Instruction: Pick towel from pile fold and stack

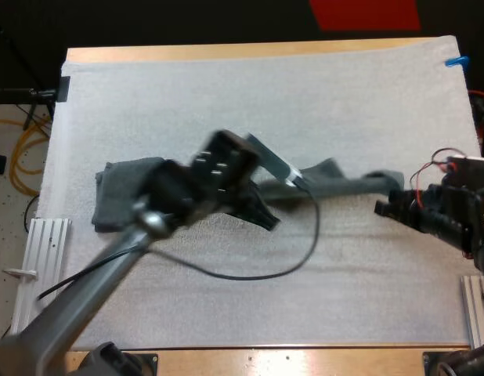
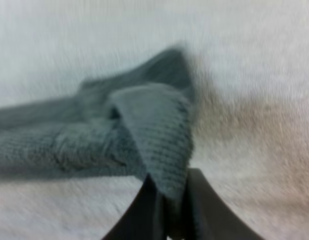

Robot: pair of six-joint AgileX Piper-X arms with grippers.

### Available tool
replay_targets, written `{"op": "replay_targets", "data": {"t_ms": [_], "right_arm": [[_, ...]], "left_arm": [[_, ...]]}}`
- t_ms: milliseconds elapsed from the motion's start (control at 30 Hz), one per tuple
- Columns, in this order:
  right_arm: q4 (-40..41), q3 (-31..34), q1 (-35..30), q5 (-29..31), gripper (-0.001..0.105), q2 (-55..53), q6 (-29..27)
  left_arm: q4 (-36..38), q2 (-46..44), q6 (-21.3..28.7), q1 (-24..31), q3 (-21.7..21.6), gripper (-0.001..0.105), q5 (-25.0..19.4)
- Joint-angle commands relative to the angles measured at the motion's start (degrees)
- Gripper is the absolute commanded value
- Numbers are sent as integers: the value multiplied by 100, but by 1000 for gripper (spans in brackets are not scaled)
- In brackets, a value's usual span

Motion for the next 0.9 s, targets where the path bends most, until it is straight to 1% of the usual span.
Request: {"op": "replay_targets", "data": {"t_ms": [0, 100, 167, 200, 267, 300, 400, 500, 600, 633, 700, 733, 800, 867], "right_arm": [[51, -100, -11, 64, 0, -45, 109], [248, -260, 3, -451, 0, -45, 426], [376, -308, 56, -1117, 0, -45, 540], [410, -322, 87, -1269, 0, -45, 568], [516, -396, 266, -1619, 0, -45, 616], [559, -429, 324, -1640, 0, -45, 619], [857, -670, 699, -1532, 0, -57, 637], [1177, -880, 1026, -1396, 0, -57, 909], [1491, -890, 1190, -1176, 0, -57, 1134], [1608, -862, 1207, -1101, 0, -48, 1178], [1800, -808, 1209, -1151, 0, -26, 1298], [1865, -775, 1209, -1321, 0, -12, 1310], [1995, -747, 1209, -1896, 0, 20, 1309], [1961, -747, 1209, -2678, 0, 39, 1309]], "left_arm": [[172, -149, 10, 46, -96, 0, -31], [247, -638, 0, 181, -369, 0, 67], [247, -896, -20, 181, -443, 0, 201], [258, -963, -37, 181, -445, 0, 265], [414, -1099, -186, 181, -444, 0, 612], [474, -1132, -216, 181, -444, 0, 655], [779, -1229, -272, 181, -444, 0, 594], [888, -1358, -275, 181, -444, 0, 493], [626, -1536, -275, 181, -444, 0, 181], [399, -1610, -275, 181, -444, 0, 146], [-122, -1702, -275, 181, -444, 0, 176], [-407, -1722, -275, 181, -444, 0, 212], [-754, -1710, -328, 181, -444, 0, 313], [-869, -1655, -463, 181, -444, 0, 560]]}}
